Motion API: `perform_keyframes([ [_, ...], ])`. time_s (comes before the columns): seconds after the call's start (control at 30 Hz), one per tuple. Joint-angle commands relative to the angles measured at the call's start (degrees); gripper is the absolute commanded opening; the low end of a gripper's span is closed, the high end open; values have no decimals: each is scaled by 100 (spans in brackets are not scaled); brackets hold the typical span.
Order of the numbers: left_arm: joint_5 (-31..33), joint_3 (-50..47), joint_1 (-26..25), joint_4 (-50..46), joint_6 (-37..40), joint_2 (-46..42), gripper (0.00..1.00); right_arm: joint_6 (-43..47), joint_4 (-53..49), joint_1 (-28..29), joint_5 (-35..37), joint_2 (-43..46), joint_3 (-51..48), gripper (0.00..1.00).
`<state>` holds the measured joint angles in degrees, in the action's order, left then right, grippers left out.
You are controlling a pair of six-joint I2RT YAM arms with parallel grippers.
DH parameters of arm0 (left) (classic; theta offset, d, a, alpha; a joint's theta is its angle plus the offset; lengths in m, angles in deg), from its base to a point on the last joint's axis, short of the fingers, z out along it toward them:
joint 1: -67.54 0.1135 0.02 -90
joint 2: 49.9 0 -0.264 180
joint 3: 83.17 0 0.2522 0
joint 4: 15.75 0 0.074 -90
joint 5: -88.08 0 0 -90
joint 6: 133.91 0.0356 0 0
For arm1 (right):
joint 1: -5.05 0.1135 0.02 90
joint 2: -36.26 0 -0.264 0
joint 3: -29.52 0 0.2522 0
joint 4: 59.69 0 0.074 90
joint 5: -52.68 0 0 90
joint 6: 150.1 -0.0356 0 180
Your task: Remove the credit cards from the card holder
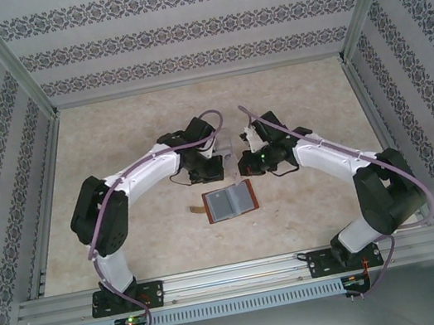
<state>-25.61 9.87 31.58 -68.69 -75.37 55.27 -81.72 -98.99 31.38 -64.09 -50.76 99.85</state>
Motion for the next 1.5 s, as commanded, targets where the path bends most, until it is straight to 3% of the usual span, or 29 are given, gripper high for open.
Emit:
perform_keyframes([
  [0.0,13,-350,170,205,9,-253,8,2142,-942,-45,207,48,481,0],
  [0.23,7,-1069,470,500,-53,-752,10,5048,-2043,-71,838,-481,1661,0],
  [0.5,-40,-1996,808,741,-174,-1301,11,6746,-2742,-73,1162,-1636,3315,0],
  [0.8,17,-2566,923,790,-289,-1623,12,7700,-3908,-66,1159,-3109,5415,0],
  [1.0,44,-2637,960,747,-325,-1655,12,7966,-4361,-66,994,-3809,6312,0],
  [1.47,79,-2558,1028,605,-281,-1578,12,7841,-4808,-66,620,-4614,7057,0],
])
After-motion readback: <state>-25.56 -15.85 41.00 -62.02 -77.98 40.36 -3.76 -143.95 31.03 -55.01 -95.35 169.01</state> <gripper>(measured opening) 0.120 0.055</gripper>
